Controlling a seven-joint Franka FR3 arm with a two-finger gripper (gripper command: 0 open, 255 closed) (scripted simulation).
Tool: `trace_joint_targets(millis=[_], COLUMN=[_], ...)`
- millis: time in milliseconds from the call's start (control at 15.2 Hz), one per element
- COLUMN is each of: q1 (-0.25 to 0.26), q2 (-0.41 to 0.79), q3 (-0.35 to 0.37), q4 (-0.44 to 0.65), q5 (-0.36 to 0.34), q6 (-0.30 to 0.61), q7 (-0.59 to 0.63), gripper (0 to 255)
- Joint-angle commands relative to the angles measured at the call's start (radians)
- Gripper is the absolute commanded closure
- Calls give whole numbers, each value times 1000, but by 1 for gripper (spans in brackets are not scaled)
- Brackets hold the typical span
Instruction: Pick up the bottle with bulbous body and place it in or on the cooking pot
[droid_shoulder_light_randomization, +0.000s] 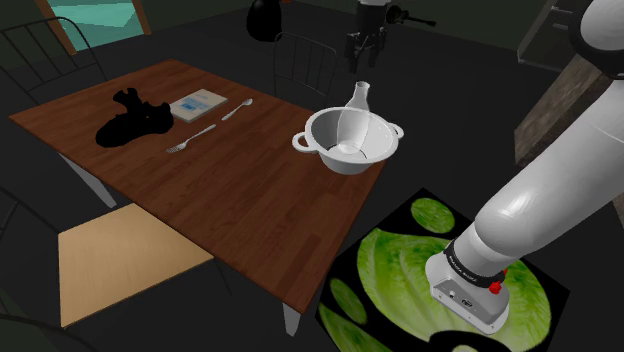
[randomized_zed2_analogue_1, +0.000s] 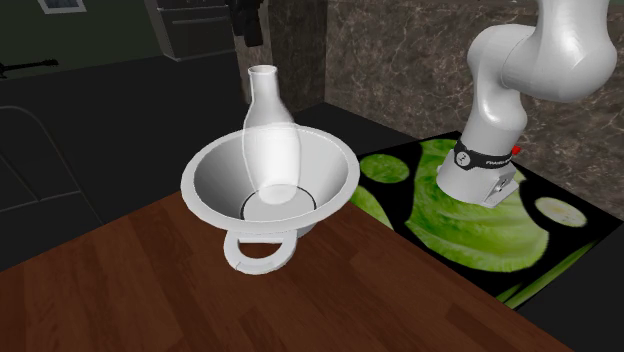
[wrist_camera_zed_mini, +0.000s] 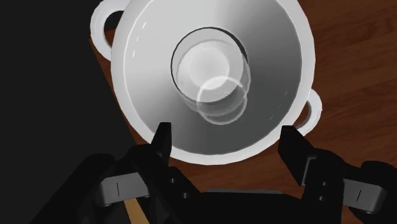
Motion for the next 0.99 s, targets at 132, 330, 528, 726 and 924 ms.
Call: trace_joint_targets(millis=[132,330,528,726,924], q1=[0,0,1,1,1], q2=[0,13,30,30,30], q3=[0,0,1,1,1], q4=[0,83,165,165,165], q5=[0,0,-1,-1,-1], q6=[0,-70,-134,-134,-134], q7=[0,0,0,0,0], gripper=[0,0,0,0,0])
